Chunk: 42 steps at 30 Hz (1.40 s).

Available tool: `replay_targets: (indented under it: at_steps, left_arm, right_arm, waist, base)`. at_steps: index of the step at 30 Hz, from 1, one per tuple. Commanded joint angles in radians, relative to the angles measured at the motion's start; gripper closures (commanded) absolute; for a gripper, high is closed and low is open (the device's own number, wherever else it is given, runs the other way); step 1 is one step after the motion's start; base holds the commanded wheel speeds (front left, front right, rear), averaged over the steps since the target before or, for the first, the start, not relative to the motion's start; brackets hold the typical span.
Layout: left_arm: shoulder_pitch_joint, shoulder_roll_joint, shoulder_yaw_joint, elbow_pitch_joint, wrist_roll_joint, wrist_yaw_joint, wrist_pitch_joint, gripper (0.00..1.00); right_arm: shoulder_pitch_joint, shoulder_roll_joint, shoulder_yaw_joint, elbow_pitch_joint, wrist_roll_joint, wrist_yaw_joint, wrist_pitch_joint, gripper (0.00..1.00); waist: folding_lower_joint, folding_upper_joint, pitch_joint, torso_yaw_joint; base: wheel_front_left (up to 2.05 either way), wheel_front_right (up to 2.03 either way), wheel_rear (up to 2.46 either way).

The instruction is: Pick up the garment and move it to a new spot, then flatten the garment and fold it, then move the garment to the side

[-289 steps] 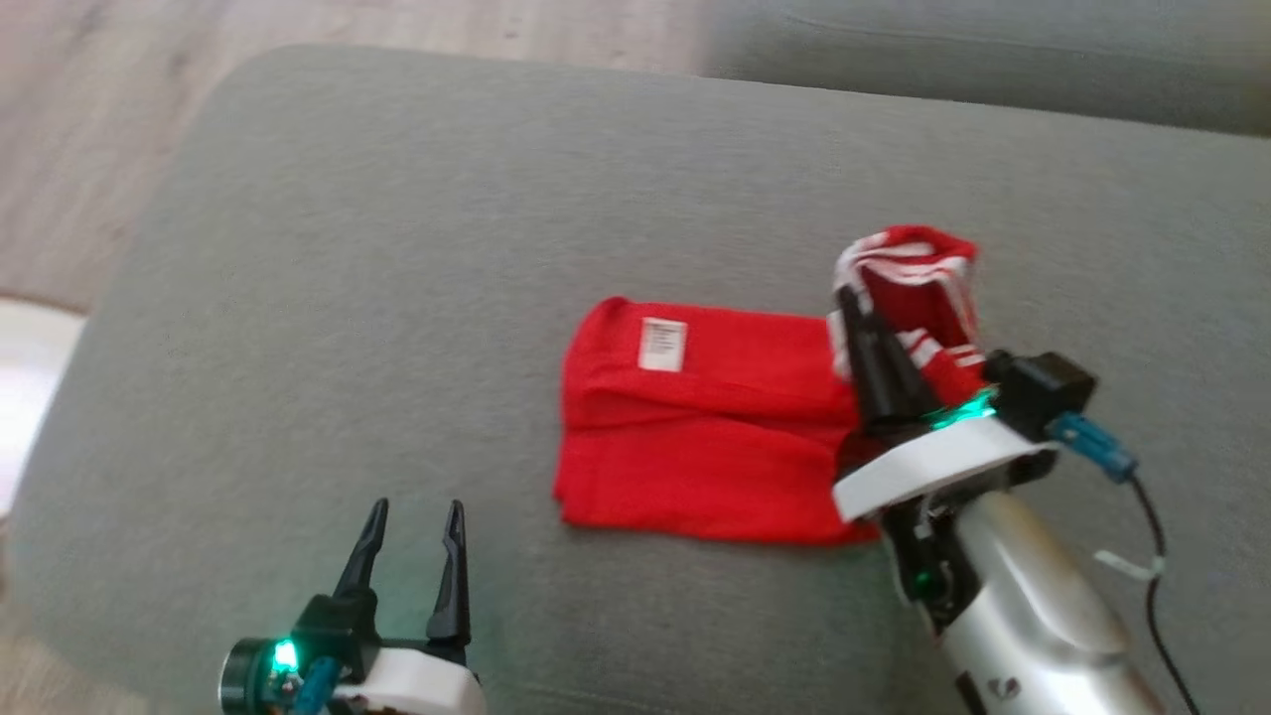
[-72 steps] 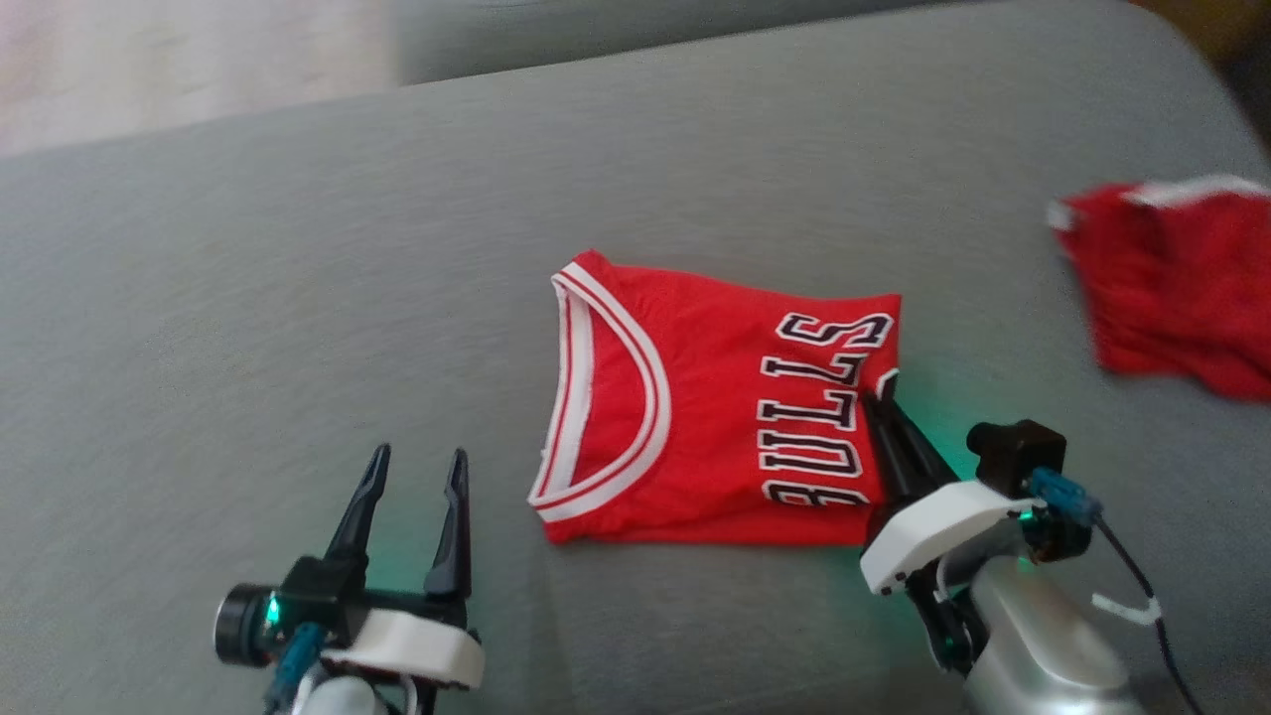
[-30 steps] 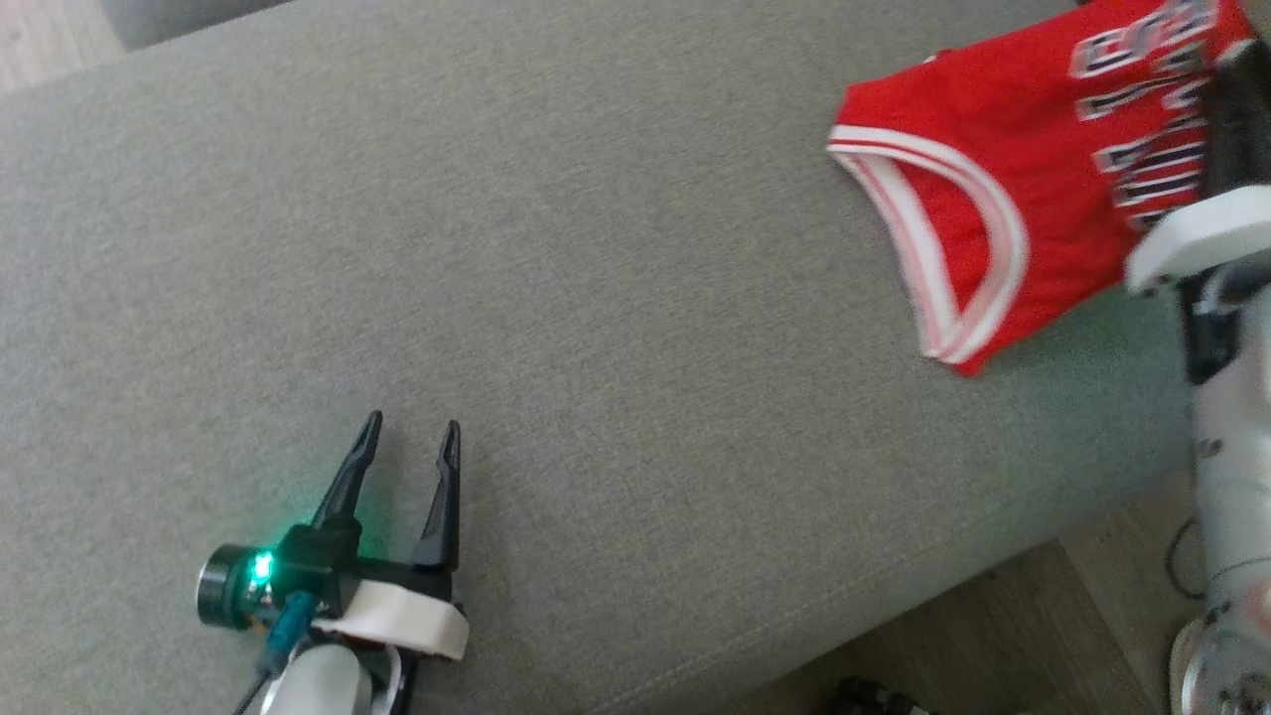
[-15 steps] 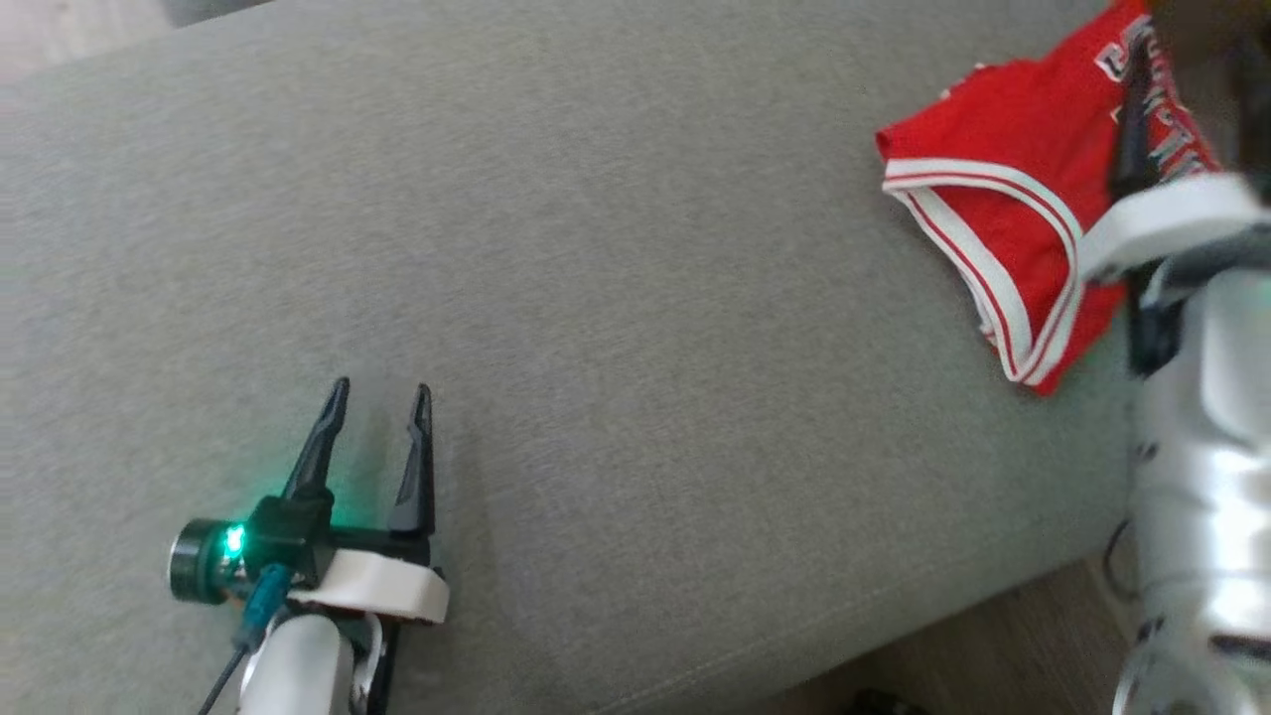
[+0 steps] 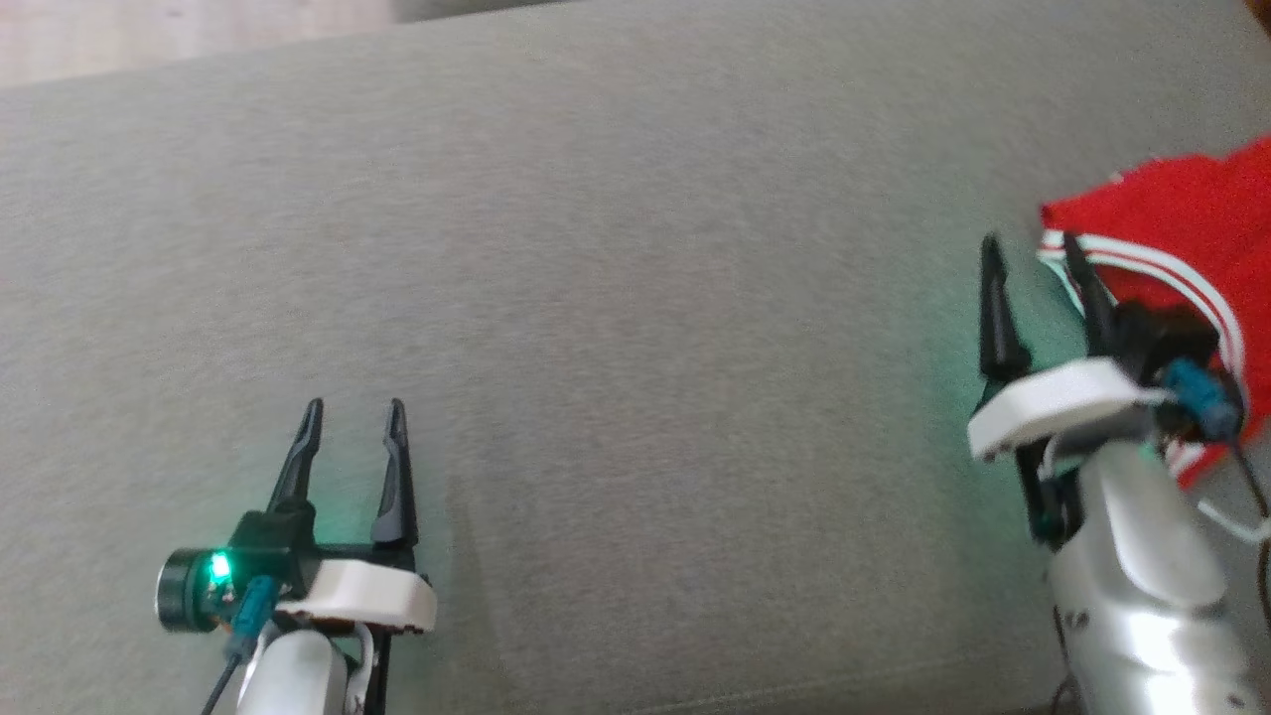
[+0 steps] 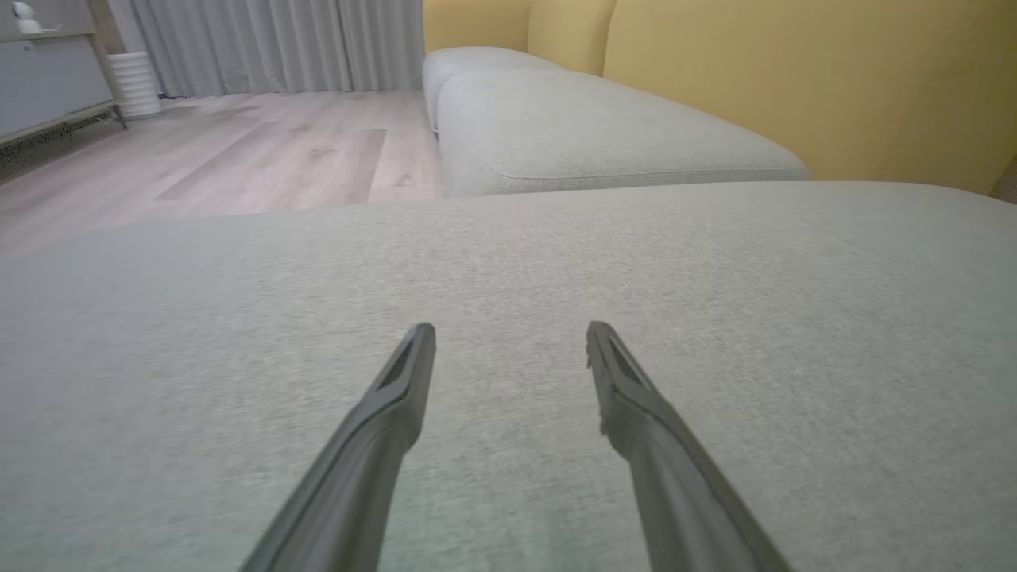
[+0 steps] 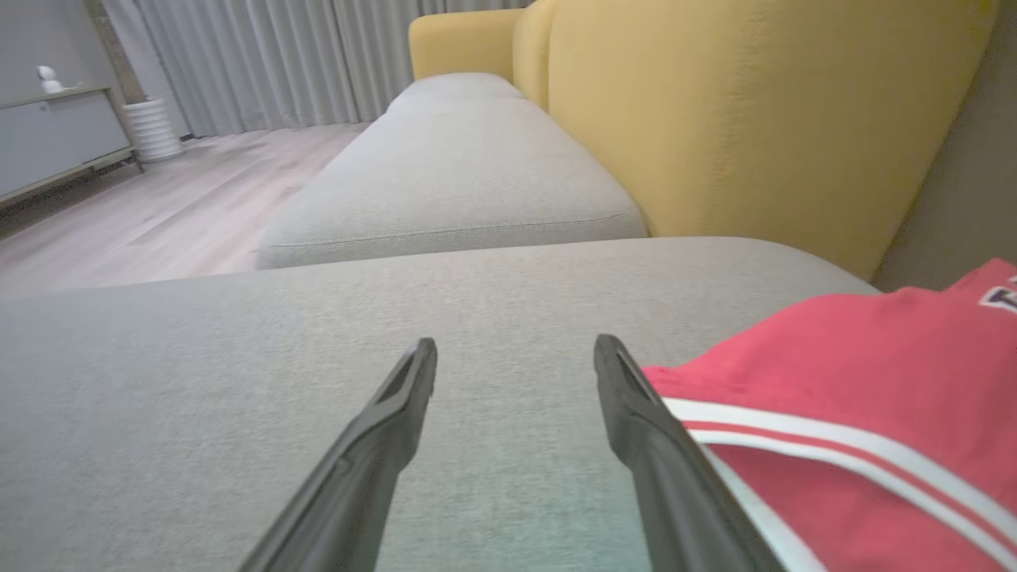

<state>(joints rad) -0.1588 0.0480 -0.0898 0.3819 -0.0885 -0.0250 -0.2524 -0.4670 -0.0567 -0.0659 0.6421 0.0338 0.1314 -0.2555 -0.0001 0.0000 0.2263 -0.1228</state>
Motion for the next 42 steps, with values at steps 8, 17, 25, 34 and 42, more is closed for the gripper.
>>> replay_targets:
  at_steps: [8, 17, 25, 34, 42]
  left_arm:
    - [-0.001, 0.002, 0.056, -0.007, -0.024, 0.021, -0.009, 0.00]
    - [0.016, 0.002, 0.095, 0.017, -0.051, 0.038, -0.009, 0.00]
    - [0.047, 0.002, 0.114, 0.017, -0.074, 0.042, -0.009, 0.00]
    - [0.087, 0.002, 0.142, 0.003, -0.088, 0.039, -0.009, 0.00]
    - [0.102, 0.002, 0.154, 0.001, -0.101, 0.022, -0.009, 0.00]
  right_arm:
    - [0.076, 0.006, 0.048, -0.027, 0.039, -0.001, -0.006, 0.00]
    - [0.125, 0.006, 0.070, -0.020, 0.059, -0.001, -0.006, 0.00]
    - [0.158, 0.006, 0.091, -0.016, 0.082, -0.001, -0.006, 0.00]
    - [0.179, 0.006, 0.121, -0.018, 0.107, -0.001, -0.006, 0.00]
    - [0.182, 0.006, 0.121, -0.024, 0.116, -0.001, -0.006, 0.00]
  waist:
    - [0.0001, 0.0000, -0.072, 0.115]
    - [0.0001, 0.0000, -0.121, 0.133]
    - [0.0001, 0.0000, -0.166, 0.134]
    - [0.0001, 0.0000, -0.212, 0.123]
    - [0.0001, 0.0000, -0.228, 0.114]
  base:
    - [0.00, 0.00, 0.00]
    - [0.00, 0.00, 0.00]
    - [0.00, 0.00, 0.00]
    - [0.00, 0.00, 0.00]
    - [0.00, 0.00, 0.00]
